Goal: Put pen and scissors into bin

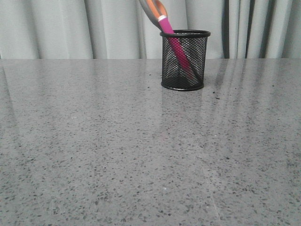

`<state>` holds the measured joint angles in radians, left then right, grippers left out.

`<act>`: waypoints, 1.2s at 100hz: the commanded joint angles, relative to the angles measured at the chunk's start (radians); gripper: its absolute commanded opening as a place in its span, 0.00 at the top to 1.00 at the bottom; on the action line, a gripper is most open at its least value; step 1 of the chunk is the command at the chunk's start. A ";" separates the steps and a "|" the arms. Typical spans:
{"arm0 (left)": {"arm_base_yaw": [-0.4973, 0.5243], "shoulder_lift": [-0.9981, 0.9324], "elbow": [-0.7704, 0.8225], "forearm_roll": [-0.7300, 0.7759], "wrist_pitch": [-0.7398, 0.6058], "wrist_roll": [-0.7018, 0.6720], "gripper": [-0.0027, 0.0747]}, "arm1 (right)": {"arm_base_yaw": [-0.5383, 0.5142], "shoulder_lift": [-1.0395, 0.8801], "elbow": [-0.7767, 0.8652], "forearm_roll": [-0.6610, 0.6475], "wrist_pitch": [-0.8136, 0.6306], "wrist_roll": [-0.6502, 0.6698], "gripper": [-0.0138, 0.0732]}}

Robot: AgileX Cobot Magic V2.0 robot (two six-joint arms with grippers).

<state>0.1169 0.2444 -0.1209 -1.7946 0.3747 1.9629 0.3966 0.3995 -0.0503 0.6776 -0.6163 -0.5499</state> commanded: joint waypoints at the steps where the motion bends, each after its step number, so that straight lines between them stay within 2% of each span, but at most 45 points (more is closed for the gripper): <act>1: 0.004 0.009 -0.027 -0.055 0.034 -0.012 0.99 | -0.008 0.004 -0.027 -0.026 -0.056 -0.008 0.93; 19: 0.004 0.009 -0.027 -0.053 0.003 -0.018 0.99 | -0.008 0.004 -0.027 -0.026 -0.056 -0.008 0.93; 26: 0.004 0.009 -0.042 0.045 -0.023 -0.115 0.99 | -0.008 0.004 -0.027 -0.026 -0.056 -0.008 0.93; 45: 0.004 0.009 -0.138 0.675 -0.120 -0.715 0.99 | -0.008 0.004 -0.027 -0.026 -0.056 -0.008 0.93; 62: -0.033 0.009 -0.153 1.303 -0.240 -1.390 0.99 | -0.008 0.004 -0.027 -0.026 -0.056 -0.008 0.93; 76: -0.107 0.002 -0.129 1.634 -0.315 -1.695 0.99 | -0.008 0.004 -0.027 -0.026 -0.056 -0.008 0.93; 84: -0.140 -0.017 -0.097 1.709 -0.365 -1.765 0.99 | -0.008 0.004 -0.027 -0.026 -0.056 -0.008 0.93; 94: -0.150 -0.052 -0.034 1.713 -0.408 -1.806 0.99 | -0.008 0.004 -0.027 -0.026 -0.056 -0.008 0.93; 106: -0.147 -0.135 0.045 1.795 -0.411 -1.925 0.99 | -0.008 0.004 -0.027 -0.026 -0.056 -0.008 0.93; 120: -0.147 -0.254 0.097 1.816 -0.362 -1.939 0.99 | -0.008 0.004 -0.027 -0.026 -0.056 -0.008 0.93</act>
<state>-0.0247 0.0384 -0.0190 0.0059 0.0648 0.0520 0.3966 0.3995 -0.0503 0.6776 -0.6163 -0.5499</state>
